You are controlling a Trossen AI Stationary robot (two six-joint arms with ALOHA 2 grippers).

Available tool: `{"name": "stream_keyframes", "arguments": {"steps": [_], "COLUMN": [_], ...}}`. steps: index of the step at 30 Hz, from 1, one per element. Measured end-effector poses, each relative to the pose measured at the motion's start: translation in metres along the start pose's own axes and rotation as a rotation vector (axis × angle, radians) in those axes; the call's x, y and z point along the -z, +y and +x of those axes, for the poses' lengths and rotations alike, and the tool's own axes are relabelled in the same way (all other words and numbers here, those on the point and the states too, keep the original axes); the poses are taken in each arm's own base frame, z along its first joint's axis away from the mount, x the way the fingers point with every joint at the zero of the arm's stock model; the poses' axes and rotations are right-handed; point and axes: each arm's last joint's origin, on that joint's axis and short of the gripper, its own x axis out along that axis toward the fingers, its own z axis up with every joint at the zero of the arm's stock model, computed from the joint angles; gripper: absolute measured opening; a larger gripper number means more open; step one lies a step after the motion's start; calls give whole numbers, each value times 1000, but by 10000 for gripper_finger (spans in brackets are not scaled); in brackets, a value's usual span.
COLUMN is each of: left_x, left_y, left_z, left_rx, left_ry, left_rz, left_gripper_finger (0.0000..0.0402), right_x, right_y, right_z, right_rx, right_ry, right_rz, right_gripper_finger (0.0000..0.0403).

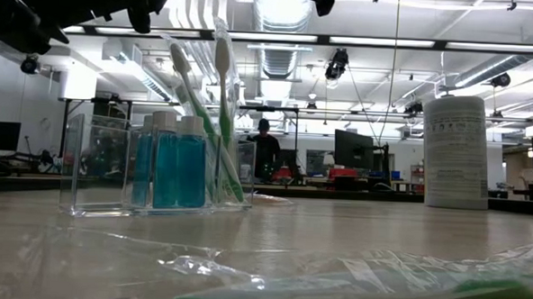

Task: Pick & Place toothbrushing station
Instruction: Put the green toothbrush into the transparent organizer

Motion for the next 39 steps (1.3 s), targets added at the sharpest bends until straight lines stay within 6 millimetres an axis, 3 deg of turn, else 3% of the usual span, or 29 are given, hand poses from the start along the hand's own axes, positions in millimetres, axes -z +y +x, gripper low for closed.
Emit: {"name": "stream_keyframes", "arguments": {"steps": [6,21,39], "left_x": [1,-2,0], "left_y": [-1,1,0], "left_z": [0,2,2], "left_rx": [27,-29,-15], "left_ry": [5,-6,11], "left_rz": [-88,-61,-58], "left_gripper_finger": [179,172,40], "right_x": [0,0,1], "right_y": [0,0,0], "right_z": [0,0,0], "right_rx": [0,0,8], "right_ry": [0,3,5], "right_rz": [0,0,55], "right_gripper_finger": [23,23,25]}}
